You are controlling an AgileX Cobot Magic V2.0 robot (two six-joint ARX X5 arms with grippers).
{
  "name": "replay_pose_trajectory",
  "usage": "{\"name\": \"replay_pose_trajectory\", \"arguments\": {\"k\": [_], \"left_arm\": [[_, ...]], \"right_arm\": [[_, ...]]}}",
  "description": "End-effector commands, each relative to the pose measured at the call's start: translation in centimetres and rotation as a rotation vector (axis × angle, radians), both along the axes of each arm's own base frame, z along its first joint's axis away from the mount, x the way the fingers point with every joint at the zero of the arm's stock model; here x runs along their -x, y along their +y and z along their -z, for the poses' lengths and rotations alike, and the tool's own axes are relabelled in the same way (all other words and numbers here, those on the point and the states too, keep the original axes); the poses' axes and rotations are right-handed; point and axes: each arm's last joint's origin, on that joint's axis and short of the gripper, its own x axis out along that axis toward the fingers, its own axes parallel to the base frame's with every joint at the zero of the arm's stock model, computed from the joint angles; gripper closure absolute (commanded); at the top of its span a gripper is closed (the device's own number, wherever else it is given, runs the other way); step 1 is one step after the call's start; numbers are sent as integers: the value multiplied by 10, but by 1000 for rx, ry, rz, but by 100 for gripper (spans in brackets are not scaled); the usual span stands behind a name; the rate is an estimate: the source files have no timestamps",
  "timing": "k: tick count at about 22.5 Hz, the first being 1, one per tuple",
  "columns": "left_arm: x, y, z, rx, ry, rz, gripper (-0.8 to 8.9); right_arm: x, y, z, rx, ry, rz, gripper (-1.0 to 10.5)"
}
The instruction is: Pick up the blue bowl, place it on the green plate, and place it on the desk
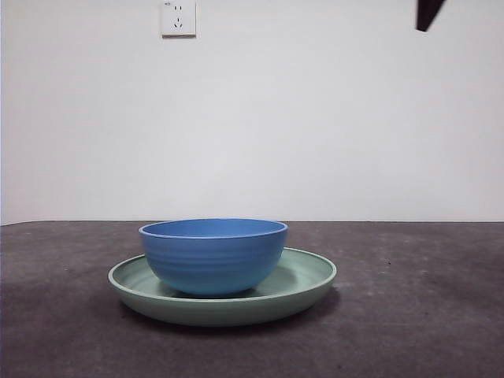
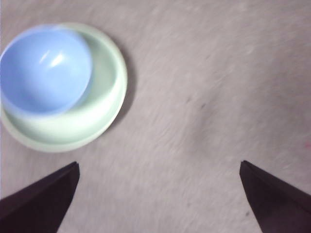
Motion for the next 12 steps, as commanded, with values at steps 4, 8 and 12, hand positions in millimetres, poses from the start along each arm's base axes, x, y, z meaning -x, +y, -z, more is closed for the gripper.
{"name": "replay_pose_trajectory", "arguments": {"k": [4,8,12], "left_arm": [[0,0,-2,12,-4,2,284],[0,0,-2,11,-6,3,283],[0,0,-2,8,-5,4,283]], "right_arm": [[46,-19,25,-51,-52,-86,406],[69,-33,38,-119,-68,-122,407],[83,-43,42,-153,-90,-132,406]]}}
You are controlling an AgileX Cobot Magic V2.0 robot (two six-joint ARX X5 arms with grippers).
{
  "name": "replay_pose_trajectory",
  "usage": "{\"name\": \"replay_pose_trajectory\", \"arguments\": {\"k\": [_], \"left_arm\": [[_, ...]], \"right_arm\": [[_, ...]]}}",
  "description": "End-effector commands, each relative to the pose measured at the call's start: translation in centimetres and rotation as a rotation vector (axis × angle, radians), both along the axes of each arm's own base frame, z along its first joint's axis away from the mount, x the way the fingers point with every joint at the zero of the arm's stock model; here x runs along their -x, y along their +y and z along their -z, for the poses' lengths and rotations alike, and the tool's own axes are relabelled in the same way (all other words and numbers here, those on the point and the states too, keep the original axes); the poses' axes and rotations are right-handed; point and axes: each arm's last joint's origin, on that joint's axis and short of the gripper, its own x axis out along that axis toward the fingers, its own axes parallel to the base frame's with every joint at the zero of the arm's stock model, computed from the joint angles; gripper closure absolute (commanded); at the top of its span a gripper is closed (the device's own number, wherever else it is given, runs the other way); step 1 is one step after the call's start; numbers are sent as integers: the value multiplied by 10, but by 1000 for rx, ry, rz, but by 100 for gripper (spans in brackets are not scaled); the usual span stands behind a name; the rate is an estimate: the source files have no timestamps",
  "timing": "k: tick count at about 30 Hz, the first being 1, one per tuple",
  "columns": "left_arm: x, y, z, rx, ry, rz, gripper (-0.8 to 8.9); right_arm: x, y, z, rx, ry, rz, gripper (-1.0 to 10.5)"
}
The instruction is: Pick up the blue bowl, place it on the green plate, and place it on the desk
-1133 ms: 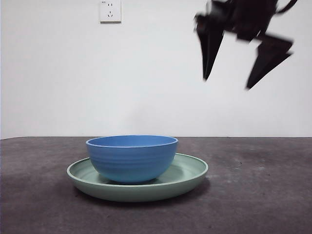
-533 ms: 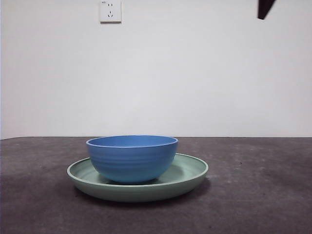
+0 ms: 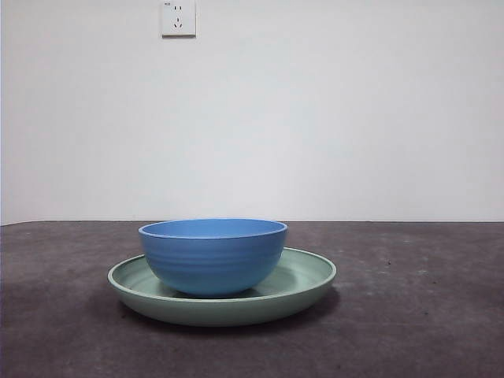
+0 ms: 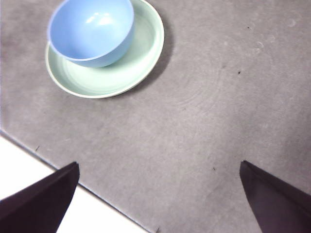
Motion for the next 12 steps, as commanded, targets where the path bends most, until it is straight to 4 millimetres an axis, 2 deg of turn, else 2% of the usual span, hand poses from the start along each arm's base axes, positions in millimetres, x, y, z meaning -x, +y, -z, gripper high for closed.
{"name": "replay_pose_trajectory", "arguments": {"k": [1,12], "left_arm": [[0,0,-2,5,-7,6,283],[0,0,-2,1,-2,6,283]], "right_arm": [[4,-2,-2,-18,-14,-8,407],[7,-4,-3,-33,-23,-6,407]]}}
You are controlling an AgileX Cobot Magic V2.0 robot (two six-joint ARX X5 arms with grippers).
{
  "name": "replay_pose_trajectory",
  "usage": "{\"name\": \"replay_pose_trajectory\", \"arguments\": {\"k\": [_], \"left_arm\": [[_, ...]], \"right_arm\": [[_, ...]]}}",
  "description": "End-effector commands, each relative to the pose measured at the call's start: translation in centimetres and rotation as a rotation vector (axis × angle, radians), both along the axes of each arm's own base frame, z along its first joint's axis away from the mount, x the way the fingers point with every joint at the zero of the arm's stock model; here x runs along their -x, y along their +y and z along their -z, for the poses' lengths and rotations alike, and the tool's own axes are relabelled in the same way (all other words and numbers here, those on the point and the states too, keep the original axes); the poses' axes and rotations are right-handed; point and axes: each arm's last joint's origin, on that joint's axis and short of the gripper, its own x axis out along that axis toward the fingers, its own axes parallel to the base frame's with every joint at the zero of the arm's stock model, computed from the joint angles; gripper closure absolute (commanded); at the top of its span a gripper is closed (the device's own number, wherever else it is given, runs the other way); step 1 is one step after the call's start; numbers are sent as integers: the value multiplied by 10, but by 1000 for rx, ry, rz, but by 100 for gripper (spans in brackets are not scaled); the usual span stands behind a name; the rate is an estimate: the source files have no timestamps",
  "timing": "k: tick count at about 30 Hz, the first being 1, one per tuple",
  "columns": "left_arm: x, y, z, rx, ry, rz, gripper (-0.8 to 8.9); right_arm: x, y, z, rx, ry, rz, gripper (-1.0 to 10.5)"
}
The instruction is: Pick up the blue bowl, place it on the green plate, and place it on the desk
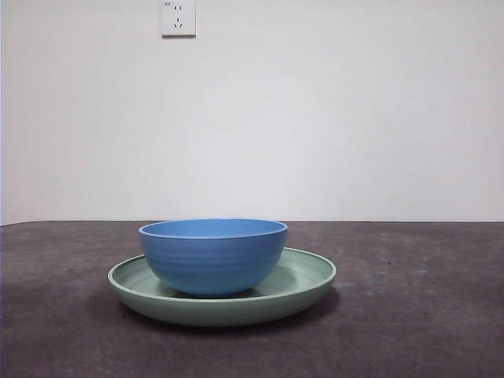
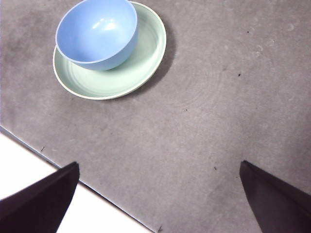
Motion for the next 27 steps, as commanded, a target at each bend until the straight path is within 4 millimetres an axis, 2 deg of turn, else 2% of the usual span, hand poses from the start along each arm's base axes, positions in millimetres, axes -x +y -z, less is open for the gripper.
{"name": "replay_pose_trajectory", "arguments": {"k": [1,10,11,12,14,15,27], "left_arm": [[0,0,-2,7,-10,6,284],[0,0,-2,7,-10,6,302],[0,0,-2,6,-11,7,367],[0,0,-2,2,-15,10,476],[0,0,-2,-8,-25,19,827],[0,0,-2,-7,-27,19,786],[0,0,-3,-5,-29,19,789]], "right_arm": [[0,1,-2,-9,-4,-8,407],[0,1,-2,-9,-5,-9,419],[0,1,-2,-9,-5,-9,483],[0,1,-2,-9,-5,-9,598],[0,1,-2,-9,-5,-9,935],[0,1,-2,-8,-7,-9,935],[0,1,-2,-12,-13,-8,926]]}}
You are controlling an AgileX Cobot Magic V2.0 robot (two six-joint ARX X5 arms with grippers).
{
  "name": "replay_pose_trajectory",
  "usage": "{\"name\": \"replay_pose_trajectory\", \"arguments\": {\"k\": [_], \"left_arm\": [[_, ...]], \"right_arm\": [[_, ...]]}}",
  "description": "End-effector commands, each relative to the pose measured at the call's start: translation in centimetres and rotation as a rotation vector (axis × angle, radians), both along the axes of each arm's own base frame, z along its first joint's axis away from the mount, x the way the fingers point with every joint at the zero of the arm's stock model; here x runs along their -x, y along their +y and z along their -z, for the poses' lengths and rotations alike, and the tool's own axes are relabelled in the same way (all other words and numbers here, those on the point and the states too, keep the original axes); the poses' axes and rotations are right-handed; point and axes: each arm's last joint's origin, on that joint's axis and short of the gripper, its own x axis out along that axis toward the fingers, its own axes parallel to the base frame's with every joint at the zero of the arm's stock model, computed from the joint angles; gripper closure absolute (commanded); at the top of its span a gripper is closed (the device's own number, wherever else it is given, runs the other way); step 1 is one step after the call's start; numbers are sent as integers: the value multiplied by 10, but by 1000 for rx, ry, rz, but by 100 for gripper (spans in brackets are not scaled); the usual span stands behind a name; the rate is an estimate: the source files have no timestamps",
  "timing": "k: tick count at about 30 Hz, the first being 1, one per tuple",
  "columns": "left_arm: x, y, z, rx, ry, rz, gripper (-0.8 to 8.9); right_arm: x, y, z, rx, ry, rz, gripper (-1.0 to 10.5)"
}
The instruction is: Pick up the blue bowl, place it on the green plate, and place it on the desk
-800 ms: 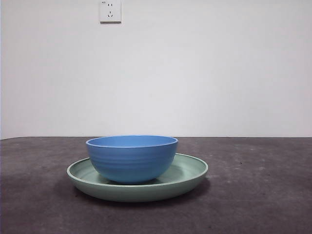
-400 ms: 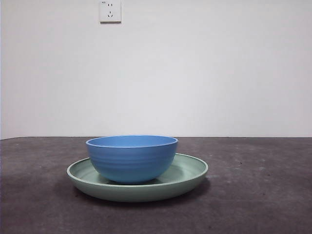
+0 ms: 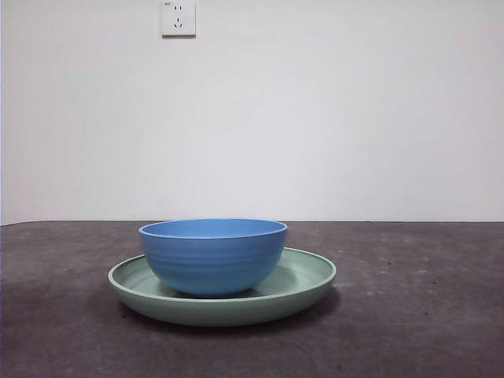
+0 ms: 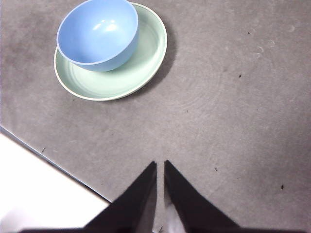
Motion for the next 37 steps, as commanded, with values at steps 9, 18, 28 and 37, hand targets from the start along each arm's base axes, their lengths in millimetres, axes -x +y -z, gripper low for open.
{"name": "replay_pose_trajectory", "arguments": {"k": [9,18,28,37], "left_arm": [[0,0,-3,-1,-23,15,789],[-5,4,-1,3,-29,-168,789],[-42,13,65,-9,-403,-529,789],[-73,23,170,80,-412,-709,789]], "right_arm": [[0,1,-2,-5,-12,-3,926],[0,1,-2,-5,-12,-3,926],[0,1,-2,-5,-12,-3,926],[0,1,-2,-5,-12,-3,926]]}}
